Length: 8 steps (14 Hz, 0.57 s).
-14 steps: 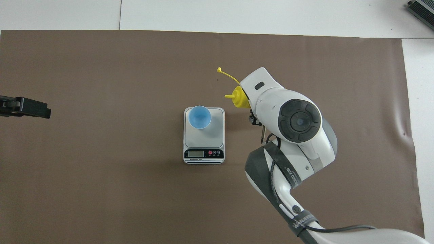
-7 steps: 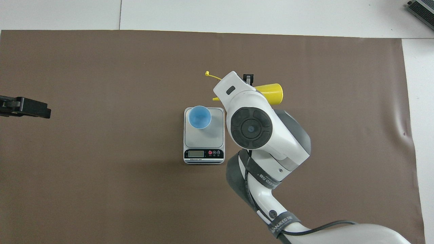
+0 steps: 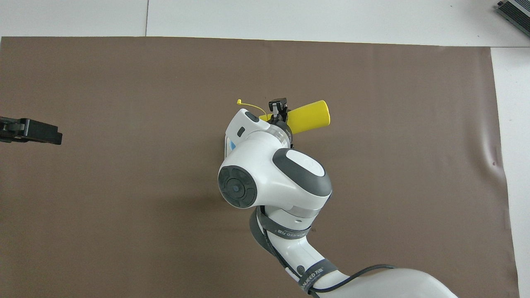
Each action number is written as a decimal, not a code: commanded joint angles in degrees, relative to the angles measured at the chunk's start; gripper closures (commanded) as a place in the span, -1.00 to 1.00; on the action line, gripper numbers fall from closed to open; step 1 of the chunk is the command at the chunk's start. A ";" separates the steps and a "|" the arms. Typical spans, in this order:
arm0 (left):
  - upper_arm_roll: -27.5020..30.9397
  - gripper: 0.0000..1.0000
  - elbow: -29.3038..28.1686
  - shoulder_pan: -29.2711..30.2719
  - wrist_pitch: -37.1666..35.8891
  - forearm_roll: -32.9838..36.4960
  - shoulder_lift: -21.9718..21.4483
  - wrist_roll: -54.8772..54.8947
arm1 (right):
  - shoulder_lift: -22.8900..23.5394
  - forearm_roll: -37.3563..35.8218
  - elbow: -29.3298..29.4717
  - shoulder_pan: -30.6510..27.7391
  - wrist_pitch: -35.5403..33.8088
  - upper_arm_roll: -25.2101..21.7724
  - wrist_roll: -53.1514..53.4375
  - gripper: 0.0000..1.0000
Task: Pour seasoning into cup on scale with both arms
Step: 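Tilt the bottle nozzle down into the cup with the right gripper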
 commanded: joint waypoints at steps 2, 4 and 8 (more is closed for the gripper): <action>-0.24 -1.00 -0.75 0.68 -0.52 -0.34 -0.96 0.78 | 1.35 -4.42 1.35 1.02 -3.61 0.00 0.66 1.00; -0.24 -1.00 -0.75 0.68 -0.52 -0.34 -0.96 0.78 | 1.97 -5.66 1.35 1.90 -4.23 0.00 2.15 1.00; -0.24 -1.00 -0.75 0.77 -0.52 -0.34 -0.96 0.78 | 1.97 -7.24 1.17 1.99 -4.06 0.09 2.06 1.00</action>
